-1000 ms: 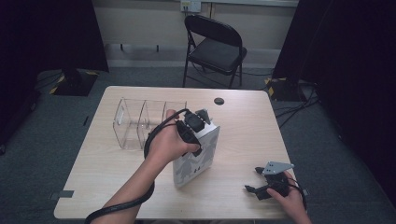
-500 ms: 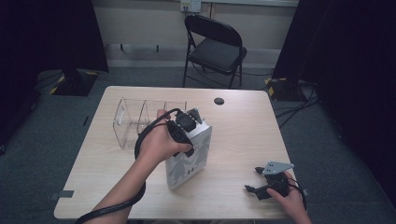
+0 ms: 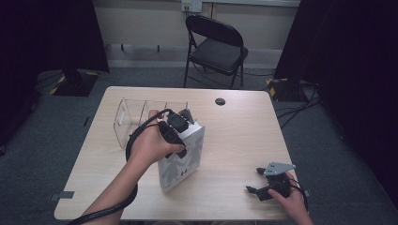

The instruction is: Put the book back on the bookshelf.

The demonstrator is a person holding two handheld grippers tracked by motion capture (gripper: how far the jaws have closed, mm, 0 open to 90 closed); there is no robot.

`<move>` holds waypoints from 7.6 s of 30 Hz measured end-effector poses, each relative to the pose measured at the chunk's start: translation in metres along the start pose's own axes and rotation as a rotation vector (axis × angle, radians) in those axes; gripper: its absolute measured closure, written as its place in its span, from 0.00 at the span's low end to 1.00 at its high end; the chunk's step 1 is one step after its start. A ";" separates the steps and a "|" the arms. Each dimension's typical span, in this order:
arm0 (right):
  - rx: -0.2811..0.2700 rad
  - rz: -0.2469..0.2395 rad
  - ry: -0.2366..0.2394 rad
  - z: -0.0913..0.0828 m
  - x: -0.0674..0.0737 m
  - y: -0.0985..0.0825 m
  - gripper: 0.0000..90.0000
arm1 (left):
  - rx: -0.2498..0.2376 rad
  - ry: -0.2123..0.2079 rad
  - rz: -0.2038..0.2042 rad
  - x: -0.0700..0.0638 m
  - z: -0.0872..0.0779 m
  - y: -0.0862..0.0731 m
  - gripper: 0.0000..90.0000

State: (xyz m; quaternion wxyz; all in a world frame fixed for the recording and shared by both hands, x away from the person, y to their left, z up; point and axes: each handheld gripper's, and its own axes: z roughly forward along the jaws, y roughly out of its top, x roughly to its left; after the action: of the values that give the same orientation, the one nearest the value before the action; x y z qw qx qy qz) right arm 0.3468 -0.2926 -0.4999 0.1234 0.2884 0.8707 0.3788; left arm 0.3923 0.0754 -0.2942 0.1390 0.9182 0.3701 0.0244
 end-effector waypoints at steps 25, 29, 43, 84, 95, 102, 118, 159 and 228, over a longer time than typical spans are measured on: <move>0.000 0.000 0.000 0.000 0.000 0.000 0.13 | 0.006 0.021 -0.065 0.017 -0.011 -0.018 0.59; 0.000 0.001 0.000 0.000 0.000 0.000 0.13 | 0.010 0.024 -0.084 0.019 -0.012 -0.021 0.59; 0.000 0.000 0.000 0.000 0.000 0.000 0.13 | 0.011 0.035 -0.130 0.035 -0.013 -0.031 0.59; 0.002 0.001 0.001 0.000 0.000 0.000 0.13 | 0.032 0.063 -0.246 0.047 -0.016 -0.014 0.59; 0.002 0.001 0.002 0.000 0.000 0.000 0.13 | 0.028 0.073 -0.269 0.052 -0.015 -0.008 0.59; 0.002 0.000 0.002 0.000 0.000 0.000 0.13 | 0.024 0.065 -0.282 0.056 -0.015 -0.005 0.59; 0.002 0.000 0.002 0.000 0.000 0.000 0.13 | 0.021 0.077 -0.309 0.060 -0.014 0.004 0.59; 0.002 0.000 0.002 0.000 0.000 0.000 0.13 | -0.017 0.130 -0.467 0.068 -0.012 0.031 0.59; 0.002 -0.002 0.003 0.000 0.000 0.000 0.13 | -0.045 0.152 -0.582 0.087 0.007 0.050 0.59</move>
State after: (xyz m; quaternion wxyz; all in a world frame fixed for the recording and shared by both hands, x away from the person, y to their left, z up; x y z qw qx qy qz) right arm 0.3468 -0.2928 -0.4998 0.1223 0.2871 0.8716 0.3781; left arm 0.4907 0.0991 -0.2927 0.1325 0.7656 0.6266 0.0603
